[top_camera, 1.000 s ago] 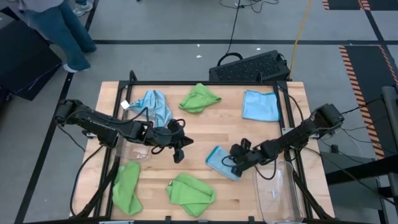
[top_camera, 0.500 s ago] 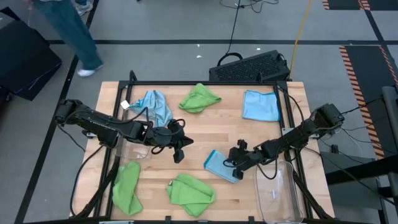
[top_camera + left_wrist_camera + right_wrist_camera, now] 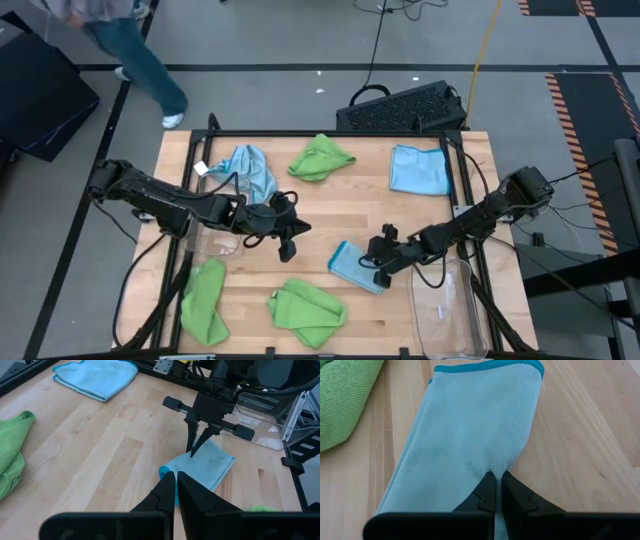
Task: Sort microfiber towel by color & place in baskets
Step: Put the folded blue microfiber towel into the right transparent bin
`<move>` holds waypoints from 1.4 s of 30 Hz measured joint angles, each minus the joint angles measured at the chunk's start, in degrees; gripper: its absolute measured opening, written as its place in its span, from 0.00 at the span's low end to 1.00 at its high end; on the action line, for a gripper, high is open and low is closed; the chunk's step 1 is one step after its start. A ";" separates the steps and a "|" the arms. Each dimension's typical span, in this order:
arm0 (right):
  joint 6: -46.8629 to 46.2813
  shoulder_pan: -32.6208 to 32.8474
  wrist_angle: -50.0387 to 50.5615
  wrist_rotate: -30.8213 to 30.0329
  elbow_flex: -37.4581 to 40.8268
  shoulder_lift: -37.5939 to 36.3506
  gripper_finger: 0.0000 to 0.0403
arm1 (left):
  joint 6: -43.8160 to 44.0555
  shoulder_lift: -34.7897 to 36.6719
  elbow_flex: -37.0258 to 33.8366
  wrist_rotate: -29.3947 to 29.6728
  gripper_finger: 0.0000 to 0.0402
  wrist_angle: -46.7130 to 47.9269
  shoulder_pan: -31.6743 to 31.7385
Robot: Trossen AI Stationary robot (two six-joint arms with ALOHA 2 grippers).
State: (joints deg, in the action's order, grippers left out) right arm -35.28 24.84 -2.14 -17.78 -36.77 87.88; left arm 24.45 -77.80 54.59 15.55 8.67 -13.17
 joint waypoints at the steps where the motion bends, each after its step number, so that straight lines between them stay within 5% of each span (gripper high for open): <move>1: -0.01 0.00 0.01 0.00 -0.02 -0.01 0.02 | 0.00 0.02 0.00 0.00 0.05 0.00 0.00; 18: -2.13 -3.45 7.12 -0.26 -0.09 -0.04 0.02 | 0.00 0.01 0.00 0.00 0.05 0.02 0.00; 42: -44.66 -3.65 21.59 1.75 -3.12 -0.13 0.01 | 0.00 0.00 0.00 0.00 0.05 0.04 0.00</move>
State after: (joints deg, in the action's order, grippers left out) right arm -79.93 21.19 19.45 -16.03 -39.90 87.75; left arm 24.45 -77.80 54.59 15.55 8.71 -13.17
